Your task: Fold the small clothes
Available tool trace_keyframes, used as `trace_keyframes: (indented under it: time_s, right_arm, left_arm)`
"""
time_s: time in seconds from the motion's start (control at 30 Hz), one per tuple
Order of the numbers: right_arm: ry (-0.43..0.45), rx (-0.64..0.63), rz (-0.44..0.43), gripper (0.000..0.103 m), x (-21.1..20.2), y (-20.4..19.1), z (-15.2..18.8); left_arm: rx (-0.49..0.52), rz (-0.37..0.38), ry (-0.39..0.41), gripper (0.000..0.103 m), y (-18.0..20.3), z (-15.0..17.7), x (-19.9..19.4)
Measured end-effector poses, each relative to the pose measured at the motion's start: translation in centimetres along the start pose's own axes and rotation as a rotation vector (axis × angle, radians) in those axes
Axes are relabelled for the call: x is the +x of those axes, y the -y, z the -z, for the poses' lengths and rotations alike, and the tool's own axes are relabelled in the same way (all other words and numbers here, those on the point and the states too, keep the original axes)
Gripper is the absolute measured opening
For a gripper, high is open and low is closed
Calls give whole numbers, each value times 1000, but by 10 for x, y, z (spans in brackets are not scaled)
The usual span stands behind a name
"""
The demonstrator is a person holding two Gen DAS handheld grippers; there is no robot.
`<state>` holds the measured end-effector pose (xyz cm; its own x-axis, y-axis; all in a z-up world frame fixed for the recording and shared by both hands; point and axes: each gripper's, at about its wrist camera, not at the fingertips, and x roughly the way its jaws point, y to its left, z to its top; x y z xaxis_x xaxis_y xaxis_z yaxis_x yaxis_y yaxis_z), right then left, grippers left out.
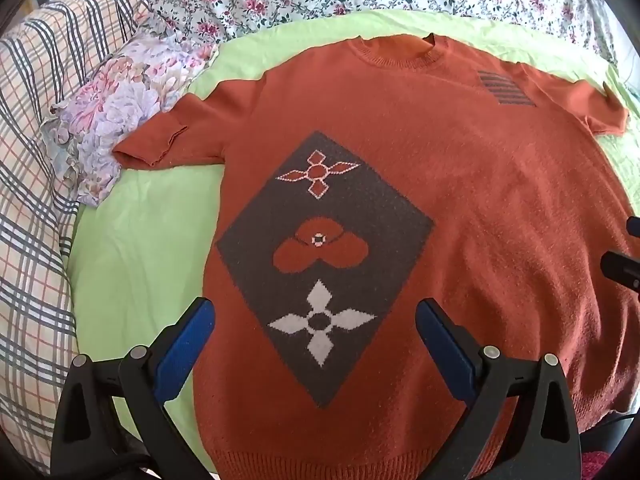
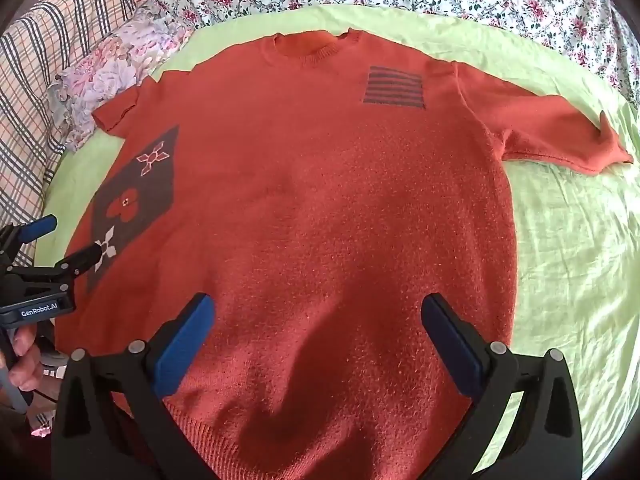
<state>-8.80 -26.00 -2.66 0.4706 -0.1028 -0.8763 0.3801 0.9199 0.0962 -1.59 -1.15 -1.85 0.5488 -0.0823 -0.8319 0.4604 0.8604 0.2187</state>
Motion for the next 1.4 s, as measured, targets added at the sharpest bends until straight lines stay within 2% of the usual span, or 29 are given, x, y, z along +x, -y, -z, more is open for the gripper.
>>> trace_keyframes:
  time_s: [0.77,1.03,1.4]
  right_arm:
    - [4,-7,-9,103,0,2,-5]
    - [-26,-15,0,103,1,2,-10]
    - [-1,-18,7,103,2,8,-18]
  left_arm:
    - [-9,-8,3,101,1,-8,3]
    - [-20,-23,-5,101,-3,-12,7]
    - [-24,-32,-13,101,-6,-18,12]
